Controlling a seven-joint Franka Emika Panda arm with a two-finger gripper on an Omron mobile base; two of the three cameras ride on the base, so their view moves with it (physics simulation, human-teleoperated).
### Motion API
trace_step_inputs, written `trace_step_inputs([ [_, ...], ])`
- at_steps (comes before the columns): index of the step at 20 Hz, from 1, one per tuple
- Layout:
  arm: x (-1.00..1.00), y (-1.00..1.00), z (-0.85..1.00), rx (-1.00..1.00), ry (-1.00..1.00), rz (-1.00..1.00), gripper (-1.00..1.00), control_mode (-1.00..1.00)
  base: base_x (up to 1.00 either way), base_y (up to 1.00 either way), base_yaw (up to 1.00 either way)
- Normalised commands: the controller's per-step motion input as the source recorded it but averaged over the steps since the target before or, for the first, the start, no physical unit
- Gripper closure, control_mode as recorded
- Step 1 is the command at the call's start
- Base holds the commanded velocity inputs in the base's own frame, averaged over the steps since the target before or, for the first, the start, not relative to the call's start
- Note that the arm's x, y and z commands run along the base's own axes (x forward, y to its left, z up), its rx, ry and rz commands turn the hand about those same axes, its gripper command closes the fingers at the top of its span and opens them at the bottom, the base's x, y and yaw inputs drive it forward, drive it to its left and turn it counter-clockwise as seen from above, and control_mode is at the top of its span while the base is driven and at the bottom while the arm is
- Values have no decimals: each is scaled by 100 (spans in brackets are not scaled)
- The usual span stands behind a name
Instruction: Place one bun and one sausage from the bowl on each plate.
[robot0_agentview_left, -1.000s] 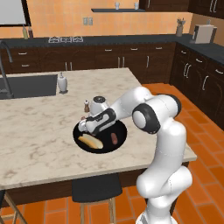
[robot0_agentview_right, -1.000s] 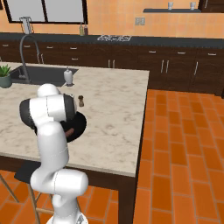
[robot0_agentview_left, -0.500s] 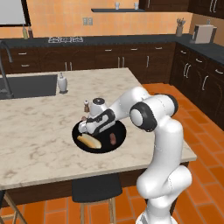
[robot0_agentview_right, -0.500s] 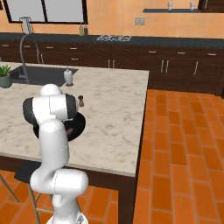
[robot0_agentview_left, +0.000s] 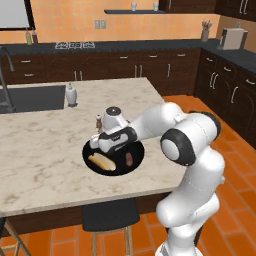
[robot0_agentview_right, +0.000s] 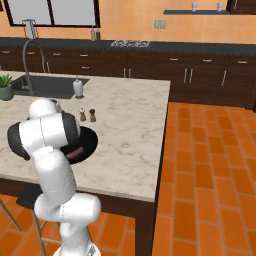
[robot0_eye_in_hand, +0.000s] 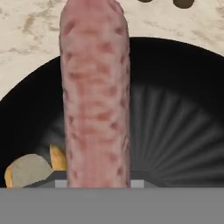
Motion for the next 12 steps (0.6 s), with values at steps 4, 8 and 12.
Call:
trace_step_inputs([
  [4,-100,-46,100,5,-4,-7,100,-100,0,0,0],
  [8,-100,-56,57,16,-5,-8,100,-100,0,0,0],
  [12,-25,-7,4,3,0,-4,100,100,-56,40,1],
])
